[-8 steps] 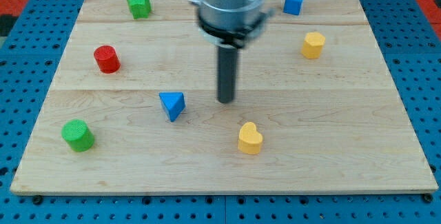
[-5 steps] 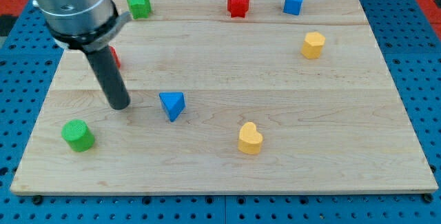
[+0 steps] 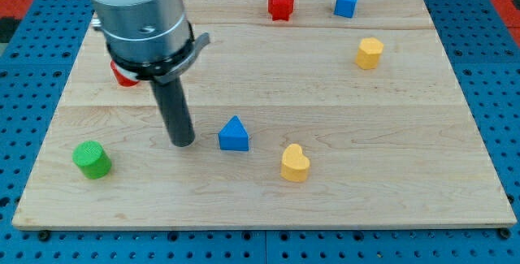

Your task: Move the blue triangle to the right of the yellow heart

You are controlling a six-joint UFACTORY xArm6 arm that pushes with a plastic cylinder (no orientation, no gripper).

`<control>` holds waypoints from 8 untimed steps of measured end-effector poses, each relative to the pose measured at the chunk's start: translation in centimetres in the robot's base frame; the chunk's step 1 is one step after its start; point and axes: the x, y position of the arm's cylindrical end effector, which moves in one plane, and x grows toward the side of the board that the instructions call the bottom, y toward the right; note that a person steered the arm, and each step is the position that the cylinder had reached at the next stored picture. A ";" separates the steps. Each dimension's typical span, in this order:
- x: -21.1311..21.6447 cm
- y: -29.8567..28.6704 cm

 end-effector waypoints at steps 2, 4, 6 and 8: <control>0.2 14.7; -0.1 19.2; -2.3 23.4; 0.4 28.3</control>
